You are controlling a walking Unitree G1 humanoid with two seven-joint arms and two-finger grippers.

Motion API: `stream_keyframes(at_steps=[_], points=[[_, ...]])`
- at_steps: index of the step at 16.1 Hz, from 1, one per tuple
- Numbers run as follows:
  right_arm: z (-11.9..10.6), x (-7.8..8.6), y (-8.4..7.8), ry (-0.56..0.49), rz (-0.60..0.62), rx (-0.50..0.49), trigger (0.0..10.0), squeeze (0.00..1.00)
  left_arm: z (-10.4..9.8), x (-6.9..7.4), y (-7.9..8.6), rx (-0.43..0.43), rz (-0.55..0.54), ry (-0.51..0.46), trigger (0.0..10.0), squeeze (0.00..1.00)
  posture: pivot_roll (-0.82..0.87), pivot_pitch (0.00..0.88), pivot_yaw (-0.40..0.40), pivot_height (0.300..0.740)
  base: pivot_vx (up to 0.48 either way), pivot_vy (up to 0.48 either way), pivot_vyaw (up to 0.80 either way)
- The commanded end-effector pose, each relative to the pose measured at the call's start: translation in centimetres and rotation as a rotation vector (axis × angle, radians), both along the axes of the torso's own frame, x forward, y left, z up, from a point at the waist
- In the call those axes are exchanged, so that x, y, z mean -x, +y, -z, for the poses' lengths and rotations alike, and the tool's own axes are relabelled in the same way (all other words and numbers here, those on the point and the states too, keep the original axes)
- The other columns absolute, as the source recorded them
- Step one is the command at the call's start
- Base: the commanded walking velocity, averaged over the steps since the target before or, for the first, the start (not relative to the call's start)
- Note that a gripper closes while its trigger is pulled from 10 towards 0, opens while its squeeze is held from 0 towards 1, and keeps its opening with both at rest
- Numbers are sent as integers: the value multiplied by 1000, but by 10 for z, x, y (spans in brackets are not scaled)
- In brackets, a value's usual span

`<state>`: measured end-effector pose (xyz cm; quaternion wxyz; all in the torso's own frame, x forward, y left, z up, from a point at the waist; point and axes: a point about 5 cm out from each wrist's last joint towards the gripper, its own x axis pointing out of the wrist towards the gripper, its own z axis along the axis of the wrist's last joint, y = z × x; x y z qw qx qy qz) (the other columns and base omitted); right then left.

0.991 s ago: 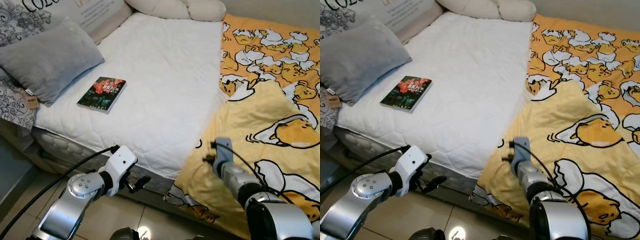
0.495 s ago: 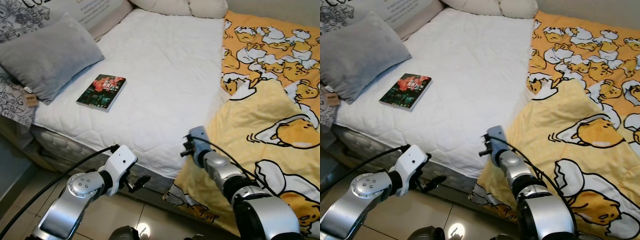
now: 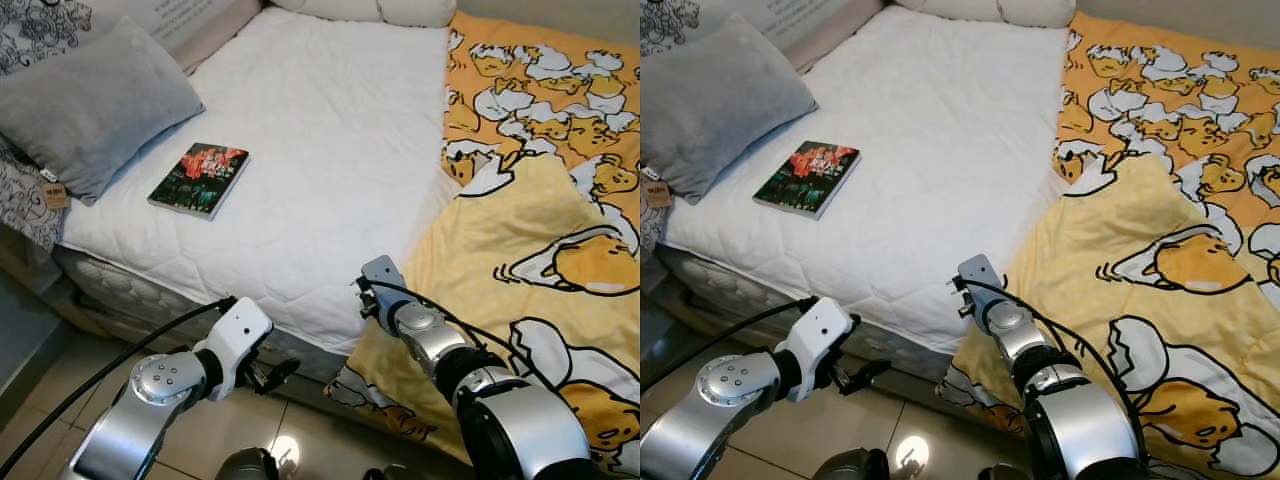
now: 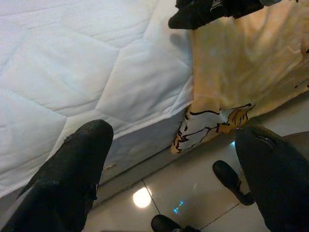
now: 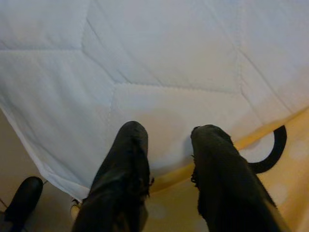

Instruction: Clean up the room

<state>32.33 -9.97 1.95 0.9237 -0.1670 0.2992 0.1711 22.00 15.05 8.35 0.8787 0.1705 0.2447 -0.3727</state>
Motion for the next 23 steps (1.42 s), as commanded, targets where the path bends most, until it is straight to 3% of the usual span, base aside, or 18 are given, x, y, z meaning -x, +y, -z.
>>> stream_keyframes(at_steps=[1,4,8,10,12,15,18,19,20,21,23], points=[[-2,-2,2,5,-4,23,10000,1000,-2,3,2,-6,-1,-2,10000,0,154,116,-19,740,0,0,0],[0,-1,3,1,46,54,10000,1000,-2,3,0,-6,3,3,10000,0,153,116,-20,740,0,0,0],[-1,-1,2,-39,59,167,10000,1000,-2,4,-1,-5,4,2,10000,0,147,108,-22,740,0,0,0],[5,4,4,-29,28,253,10000,0,-2,4,-3,-2,2,0,10000,0,150,109,-26,740,0,0,0],[10,8,-3,-12,33,310,10000,0,-2,3,-3,-2,-3,-1,10000,0,150,110,-30,740,0,0,0],[13,10,-27,-11,88,438,10000,0,-1,1,-2,-2,-12,-4,10000,0,141,92,-34,740,0,0,0],[19,15,-40,41,180,384,10000,0,-2,-5,-5,0,-12,-21,10000,0,134,71,-35,740,0,0,0],[23,19,-40,87,246,253,4275,0,-2,-8,-5,0,-11,-26,10000,0,130,64,-34,740,0,0,0],[25,20,-38,115,283,162,980,0,-2,-10,-6,0,-10,-27,10000,0,127,59,-34,740,0,0,0],[26,21,-38,123,283,136,0,0,-2,-10,-6,0,-8,-27,10000,0,124,51,-33,740,0,0,0],[26,21,-39,137,315,58,0,0,-2,-13,-6,-1,-4,-35,10000,0,125,39,-34,740,0,0,0]])
